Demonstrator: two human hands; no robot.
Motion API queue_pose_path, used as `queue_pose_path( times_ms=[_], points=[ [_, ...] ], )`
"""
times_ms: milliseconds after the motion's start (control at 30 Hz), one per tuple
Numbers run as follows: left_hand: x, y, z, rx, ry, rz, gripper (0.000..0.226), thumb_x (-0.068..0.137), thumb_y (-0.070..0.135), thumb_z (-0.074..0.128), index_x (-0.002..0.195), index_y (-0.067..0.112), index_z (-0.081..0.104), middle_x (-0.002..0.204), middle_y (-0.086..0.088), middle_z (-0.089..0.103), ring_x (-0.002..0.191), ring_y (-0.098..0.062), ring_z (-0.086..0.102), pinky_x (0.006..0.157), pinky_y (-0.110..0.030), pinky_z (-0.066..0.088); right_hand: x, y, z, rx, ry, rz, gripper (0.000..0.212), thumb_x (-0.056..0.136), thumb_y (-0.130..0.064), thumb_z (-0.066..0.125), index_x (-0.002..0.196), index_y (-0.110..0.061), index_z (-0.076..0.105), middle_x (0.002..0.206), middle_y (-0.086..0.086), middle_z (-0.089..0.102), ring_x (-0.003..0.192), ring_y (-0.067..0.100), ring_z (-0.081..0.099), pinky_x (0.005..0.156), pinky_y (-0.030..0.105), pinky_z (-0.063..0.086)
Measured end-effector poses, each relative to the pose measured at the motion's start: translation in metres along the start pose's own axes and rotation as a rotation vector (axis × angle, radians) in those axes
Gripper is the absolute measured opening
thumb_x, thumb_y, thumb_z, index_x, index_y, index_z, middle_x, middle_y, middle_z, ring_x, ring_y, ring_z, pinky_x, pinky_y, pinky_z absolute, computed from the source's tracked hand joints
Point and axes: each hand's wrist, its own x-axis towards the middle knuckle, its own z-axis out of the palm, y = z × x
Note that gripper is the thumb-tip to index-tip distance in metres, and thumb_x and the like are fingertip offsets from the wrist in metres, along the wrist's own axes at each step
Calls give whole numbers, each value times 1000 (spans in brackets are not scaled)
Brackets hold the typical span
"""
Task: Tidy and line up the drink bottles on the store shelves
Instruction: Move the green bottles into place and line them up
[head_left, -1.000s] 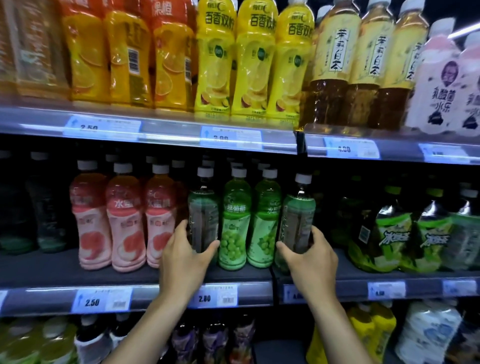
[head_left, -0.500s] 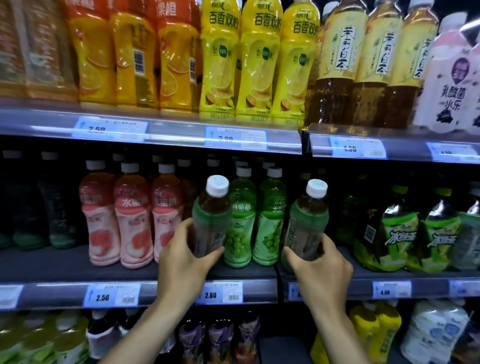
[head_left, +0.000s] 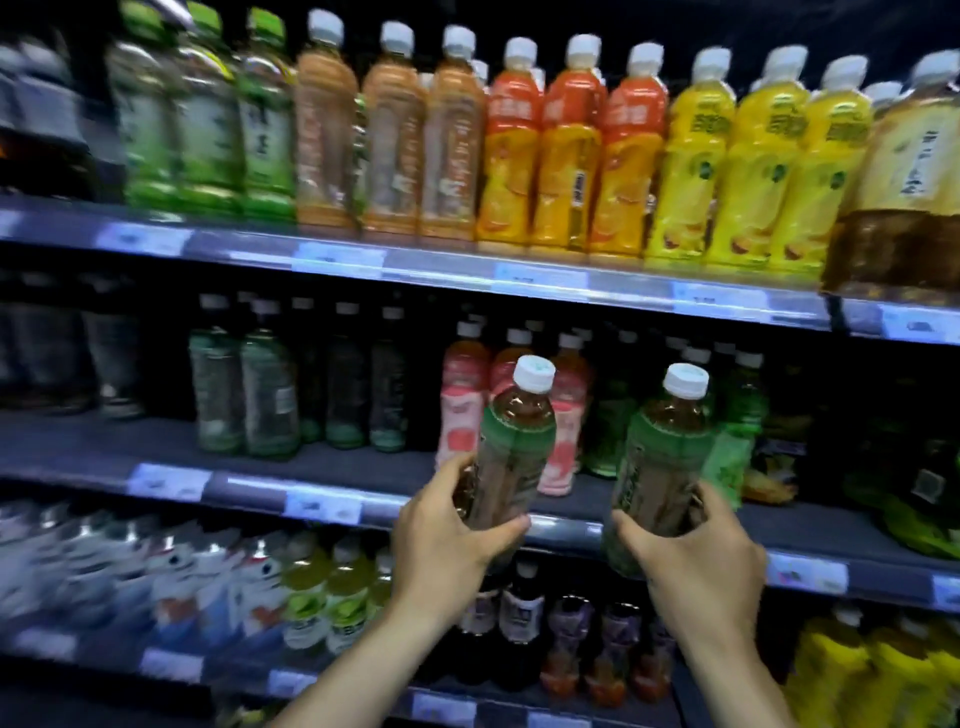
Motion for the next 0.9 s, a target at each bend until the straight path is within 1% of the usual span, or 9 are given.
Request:
queue_pose_path(
  times_ms=[67, 167, 267, 367, 433, 533, 733, 833, 900],
  points=[
    [-8, -16, -46, 17, 13, -37, 66, 55, 53, 88, 114, 45, 59, 100, 23, 74, 93, 0, 70, 81, -36, 58, -32, -30, 27, 16, -24, 0, 44, 61, -33, 94, 97, -26, 70, 74, -10, 66, 82, 24, 71, 68, 31, 45],
    [-16, -35, -111, 40, 11, -85, 62, 59, 43, 93, 112, 46, 60, 96, 25, 73, 88, 8, 67, 80, -35, 59, -76, -70, 64, 31, -69, 10, 44, 59, -33, 95, 94, -27, 69, 70, -11, 62, 86, 26, 72, 69, 30, 42],
    [-17, -50, -173, 89, 0, -114, 67, 60, 49, 91, 118, 44, 59, 96, 21, 73, 88, -1, 69, 76, -39, 60, -116, -105, 99, 39, -114, 4, 48, 59, -36, 95, 100, -25, 71, 68, -16, 59, 80, 22, 68, 68, 28, 41],
    [-16, -59, -218, 154, -16, -152, 69, 63, 49, 91, 124, 40, 59, 97, 21, 72, 90, -5, 69, 78, -39, 60, -147, -138, 123, 80, -142, 7, 42, 59, -34, 95, 86, -34, 63, 64, -25, 53, 72, 17, 60, 66, 28, 41],
    [-14, -65, -239, 191, -15, -164, 73, 62, 53, 90, 127, 41, 58, 101, 19, 72, 95, -10, 68, 79, -40, 60, -161, -152, 138, 97, -154, -12, 42, 59, -34, 95, 77, -38, 58, 64, -23, 59, 70, 16, 64, 65, 30, 46],
    [-8, -70, -251, 185, -19, -199, 74, 64, 51, 90, 130, 38, 58, 105, 16, 72, 96, -10, 68, 80, -37, 61, -166, -163, 155, 98, -166, -3, 38, 59, -36, 94, 86, -33, 68, 72, -16, 72, 74, 13, 70, 67, 33, 56],
    [23, -73, -240, 149, 10, -193, 82, 69, 46, 89, 141, 30, 52, 124, 10, 69, 111, -13, 64, 88, -28, 53, -145, -173, 178, 75, -148, -21, 34, 62, -40, 91, 84, -33, 66, 71, -15, 72, 72, 12, 69, 64, 33, 55],
    [45, -75, -222, 157, 23, -182, 87, 70, 46, 89, 145, 29, 48, 132, 7, 66, 119, -15, 62, 91, -27, 52, -123, -169, 190, 44, -134, -25, 42, 64, -44, 91, 91, -26, 66, 76, -15, 70, 75, 14, 68, 60, 29, 47],
    [61, -76, -207, 165, 34, -187, 88, 71, 46, 88, 147, 28, 45, 136, 5, 64, 123, -17, 60, 90, -25, 49, -106, -165, 202, 35, -126, -47, 54, 64, -48, 90, 108, -22, 70, 88, -7, 75, 82, 16, 69, 63, 25, 49]
  ],
)
